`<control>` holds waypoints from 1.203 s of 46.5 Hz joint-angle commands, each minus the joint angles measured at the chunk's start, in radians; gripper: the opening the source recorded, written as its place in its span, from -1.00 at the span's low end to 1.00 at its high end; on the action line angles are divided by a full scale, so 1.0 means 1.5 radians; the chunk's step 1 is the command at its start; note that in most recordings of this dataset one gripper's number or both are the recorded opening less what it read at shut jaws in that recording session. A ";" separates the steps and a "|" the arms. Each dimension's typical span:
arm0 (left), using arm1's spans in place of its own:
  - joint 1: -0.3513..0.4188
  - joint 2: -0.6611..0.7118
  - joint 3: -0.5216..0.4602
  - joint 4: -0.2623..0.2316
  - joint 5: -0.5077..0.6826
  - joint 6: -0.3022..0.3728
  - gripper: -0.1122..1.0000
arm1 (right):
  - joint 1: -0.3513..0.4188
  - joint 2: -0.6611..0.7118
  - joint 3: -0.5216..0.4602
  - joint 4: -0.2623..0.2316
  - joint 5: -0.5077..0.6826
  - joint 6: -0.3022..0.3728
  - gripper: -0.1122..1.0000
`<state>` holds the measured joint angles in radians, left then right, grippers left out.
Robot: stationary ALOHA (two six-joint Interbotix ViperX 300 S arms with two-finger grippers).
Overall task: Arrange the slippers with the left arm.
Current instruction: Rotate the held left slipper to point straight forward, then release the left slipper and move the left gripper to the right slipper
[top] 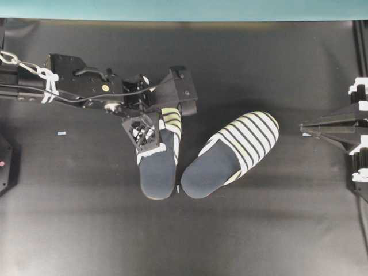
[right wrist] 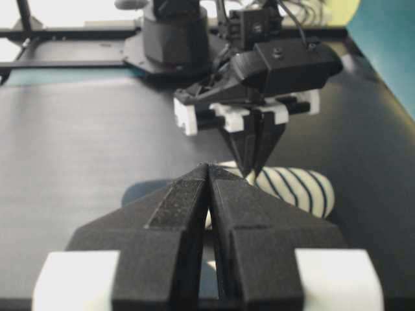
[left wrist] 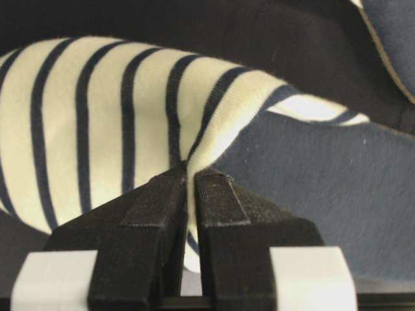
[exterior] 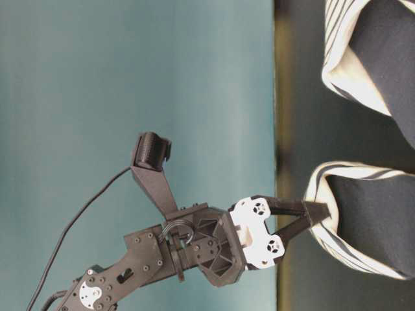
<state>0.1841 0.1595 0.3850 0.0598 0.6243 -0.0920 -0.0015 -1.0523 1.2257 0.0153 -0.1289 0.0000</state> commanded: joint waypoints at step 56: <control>-0.084 0.022 -0.132 0.002 -0.190 0.395 0.75 | 0.000 0.004 -0.004 0.002 -0.014 0.004 -0.79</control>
<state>0.0752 0.1641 0.2393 0.0598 0.4218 0.3804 0.0000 -1.0508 1.2257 0.0153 -0.1396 0.0000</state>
